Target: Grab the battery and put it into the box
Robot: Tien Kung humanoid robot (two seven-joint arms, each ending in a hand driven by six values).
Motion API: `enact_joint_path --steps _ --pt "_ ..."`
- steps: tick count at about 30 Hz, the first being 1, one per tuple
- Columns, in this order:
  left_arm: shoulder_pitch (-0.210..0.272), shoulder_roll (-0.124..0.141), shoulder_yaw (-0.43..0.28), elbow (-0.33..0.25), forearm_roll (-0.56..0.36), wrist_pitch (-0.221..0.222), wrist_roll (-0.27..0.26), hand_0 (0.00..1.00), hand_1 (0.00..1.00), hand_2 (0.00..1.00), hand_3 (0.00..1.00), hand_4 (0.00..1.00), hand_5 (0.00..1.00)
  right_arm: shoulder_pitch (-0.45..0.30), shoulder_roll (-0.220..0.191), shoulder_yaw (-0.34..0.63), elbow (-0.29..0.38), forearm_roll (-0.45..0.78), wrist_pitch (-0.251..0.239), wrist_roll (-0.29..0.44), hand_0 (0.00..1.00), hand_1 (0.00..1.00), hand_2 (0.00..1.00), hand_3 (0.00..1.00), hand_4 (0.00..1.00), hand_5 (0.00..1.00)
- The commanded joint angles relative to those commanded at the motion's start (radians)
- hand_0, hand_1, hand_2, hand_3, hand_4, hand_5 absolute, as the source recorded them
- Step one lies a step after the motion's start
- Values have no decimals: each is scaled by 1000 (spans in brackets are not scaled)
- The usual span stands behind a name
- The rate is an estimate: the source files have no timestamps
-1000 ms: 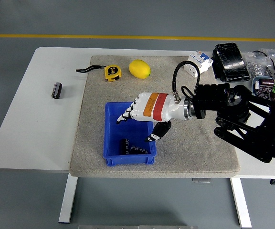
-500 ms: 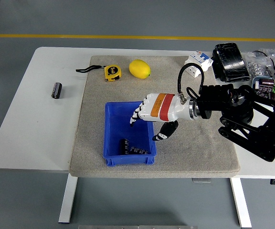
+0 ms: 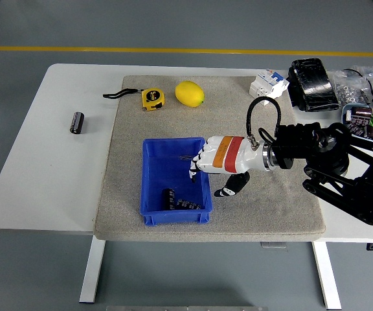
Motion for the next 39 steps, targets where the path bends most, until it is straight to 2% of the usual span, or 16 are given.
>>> enact_joint_path --steps 18,39 --pt "5 0 -1 0 -1 0 1 749 706 712 569 609 530 -2 -28 -9 2 1 -2 1 567 607 717 620 743 161" --pt "6 1 1 1 -4 2 -1 749 706 714 570 611 531 3 -57 -14 77 -5 7 -2 568 606 718 625 742 155"
